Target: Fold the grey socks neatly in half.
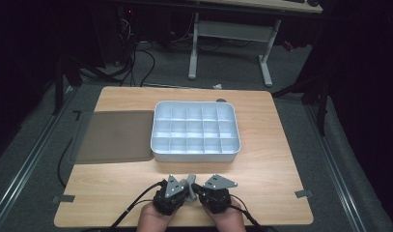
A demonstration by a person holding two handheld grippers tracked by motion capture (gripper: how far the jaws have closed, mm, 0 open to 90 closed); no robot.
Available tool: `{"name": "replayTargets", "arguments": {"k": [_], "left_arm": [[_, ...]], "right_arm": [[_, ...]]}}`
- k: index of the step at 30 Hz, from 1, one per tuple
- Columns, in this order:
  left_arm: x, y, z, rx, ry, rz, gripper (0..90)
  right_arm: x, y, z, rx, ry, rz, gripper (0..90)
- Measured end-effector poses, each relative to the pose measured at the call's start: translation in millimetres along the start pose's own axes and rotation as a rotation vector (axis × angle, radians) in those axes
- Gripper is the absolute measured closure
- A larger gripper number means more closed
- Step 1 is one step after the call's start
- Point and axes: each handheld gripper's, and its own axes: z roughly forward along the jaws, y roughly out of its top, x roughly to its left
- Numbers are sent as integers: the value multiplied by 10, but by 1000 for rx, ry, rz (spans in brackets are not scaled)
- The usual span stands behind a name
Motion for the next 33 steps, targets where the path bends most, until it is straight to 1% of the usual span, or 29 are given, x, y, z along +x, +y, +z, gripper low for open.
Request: {"name": "replayTargets", "arguments": {"k": [2,4,5,6,7,8,9,10,11,12,14,15,16,17,18,19,20,21,22,23,24,25,26,29,30,33], "left_arm": [[1,-1,3,-2,0,-3,867],[21,-2,-1,-6,-12,-23,859],[21,-2,-1,-6,-12,-23,847],[66,-5,-16,-10,-39,-57,836],[66,-5,-16,-10,-39,-57,823],[113,-18,-38,-29,-63,-101,809],[113,-18,-38,-29,-63,-101,802],[132,-24,-53,-35,-71,-114,795],[157,-26,-96,-53,-71,-127,789],[155,-19,-127,-64,-61,-121,788],[126,5,-202,-87,-27,-85,790],[126,5,-202,-87,-27,-85,789],[123,26,-303,-124,-10,-76,786],[123,26,-303,-124,-10,-76,784],[166,22,-408,-136,28,-73,785],[166,22,-408,-136,28,-73,787],[243,-20,-459,-108,86,-72,798],[280,-48,-458,-74,117,-67,811],[312,-79,-439,-36,135,-68,822],[312,-79,-439,-36,135,-68,829],[335,-130,-365,18,112,-90,835],[319,-140,-324,44,101,-86,837],[296,-144,-290,59,93,-76,838],[250,-140,-251,60,87,-66,841],[220,-128,-230,55,78,-60,841],[177,-111,-189,55,66,-48,841]], "right_arm": [[-2,-1,4,2,0,2,900],[-14,-10,17,11,-3,4,900],[-14,-10,17,11,-3,4,900],[-27,-9,14,12,-2,7,900],[-27,-9,14,12,-2,7,900],[-28,-8,7,9,-5,10,900],[-28,-8,7,9,-5,10,900],[-34,-12,4,5,-7,14,897],[-41,-18,3,7,-8,17,897],[-46,-25,8,5,-7,21,896],[-54,-45,15,7,-6,27,894],[-54,-45,15,7,-6,27,894],[-63,-71,26,6,-3,38,891],[-63,-71,26,6,-3,38,891],[-72,-92,30,7,0,43,888],[-72,-92,30,7,0,43,888],[-72,-104,28,4,0,47,887],[-71,-107,26,4,2,48,886],[-68,-109,25,3,3,46,885],[-64,-110,23,3,3,45,884],[-64,-110,23,5,3,44,883],[-66,-109,27,4,5,43,882],[-67,-109,30,4,6,43,882],[-68,-107,40,5,6,45,882],[-58,-98,42,2,11,44,881],[-37,-74,24,-2,9,30,882]]}}
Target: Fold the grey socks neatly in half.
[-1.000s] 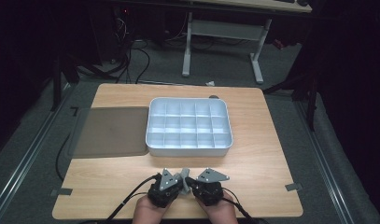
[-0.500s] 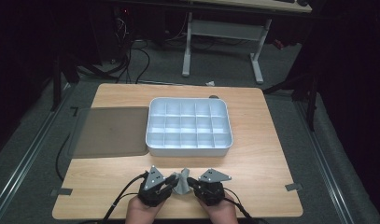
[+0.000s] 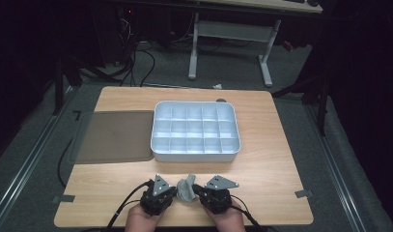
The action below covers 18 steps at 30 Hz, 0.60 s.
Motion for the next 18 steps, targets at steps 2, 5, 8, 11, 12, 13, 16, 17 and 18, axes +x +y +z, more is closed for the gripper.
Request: {"name": "replayTargets", "arguments": {"k": [2,5,8,11,12,13,16,17,18], "left_arm": [[-26,11,22,-3,-10,6,841],[-40,20,42,-7,-21,2,841],[-93,44,87,-13,-16,15,842],[-133,69,114,-11,-19,32,841],[-146,77,121,-12,-22,34,842],[-146,77,121,-12,-22,34,841],[-185,92,158,-14,-23,37,839],[-212,103,183,-13,-22,48,839],[-222,112,192,-15,-25,50,839]], "right_arm": [[8,10,-12,0,-2,-2,881],[8,13,-24,1,-7,-4,881],[-15,10,-39,-2,-16,-12,878],[-38,17,-60,-3,-19,-6,879],[-37,23,-71,-3,-20,-7,878],[-30,31,-84,-4,-20,-6,876],[-30,38,-110,-8,-24,-15,872],[-37,34,-112,-4,-25,-13,872],[-43,29,-110,-3,-23,-10,872]]}}
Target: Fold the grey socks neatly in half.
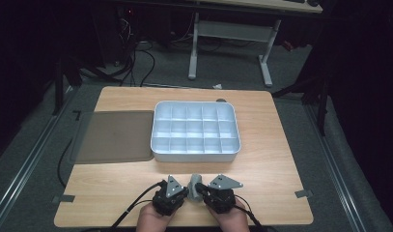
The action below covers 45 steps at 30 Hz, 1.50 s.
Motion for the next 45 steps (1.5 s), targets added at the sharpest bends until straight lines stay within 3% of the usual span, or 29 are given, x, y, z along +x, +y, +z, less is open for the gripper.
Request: {"name": "replayTargets", "arguments": {"k": [8,14,20,21,26,31,33,37,39,45], "left_arm": [[-30,11,25,4,-7,27,859],[30,0,-15,1,-3,15,837],[114,24,-135,-58,16,-7,841],[120,54,-188,-85,10,-8,843],[-8,208,-254,-147,-26,27,857],[-81,358,-150,-155,-55,48,871],[-54,398,-8,-118,-74,44,877],[15,362,78,-92,-59,37,900],[96,299,114,-87,-55,10,900],[104,242,121,-104,-46,-8,900]], "right_arm": [[19,-58,46,27,15,-6,884],[42,-116,90,28,27,-11,900],[63,-129,106,21,27,-22,900],[69,-135,106,18,24,-26,900],[89,-158,107,2,12,-42,900],[92,-172,104,-6,10,-44,900],[92,-176,102,-9,11,-53,900],[90,-184,98,-12,12,-50,900],[77,-193,92,-21,16,-48,900],[45,-192,63,-24,20,-26,884]]}}
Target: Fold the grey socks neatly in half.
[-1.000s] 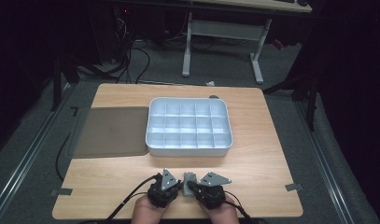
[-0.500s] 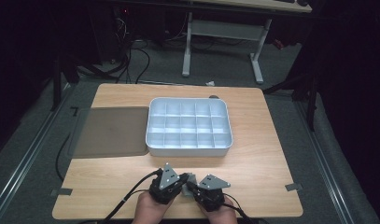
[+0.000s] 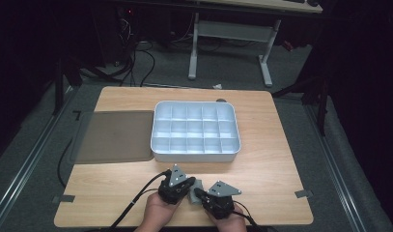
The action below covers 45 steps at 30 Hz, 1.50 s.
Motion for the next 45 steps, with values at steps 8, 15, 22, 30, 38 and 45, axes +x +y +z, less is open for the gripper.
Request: {"name": "replayTargets", "arguments": {"k": [8,15,22,30,38,45], "left_arm": [[-31,3,-20,-10,21,8,899],[-81,0,-7,-10,24,35,899],[-74,-10,23,-1,32,46,900],[-17,-15,100,15,62,57,900],[175,36,99,32,109,22,900],[48,191,-105,-44,68,50,884]], "right_arm": [[51,86,-227,-42,11,24,840],[106,-61,-158,38,24,16,874],[106,-72,-104,37,25,-9,900],[81,-38,-42,40,27,-45,900],[-52,66,60,54,20,-49,900],[-51,71,75,45,20,-54,900]]}}
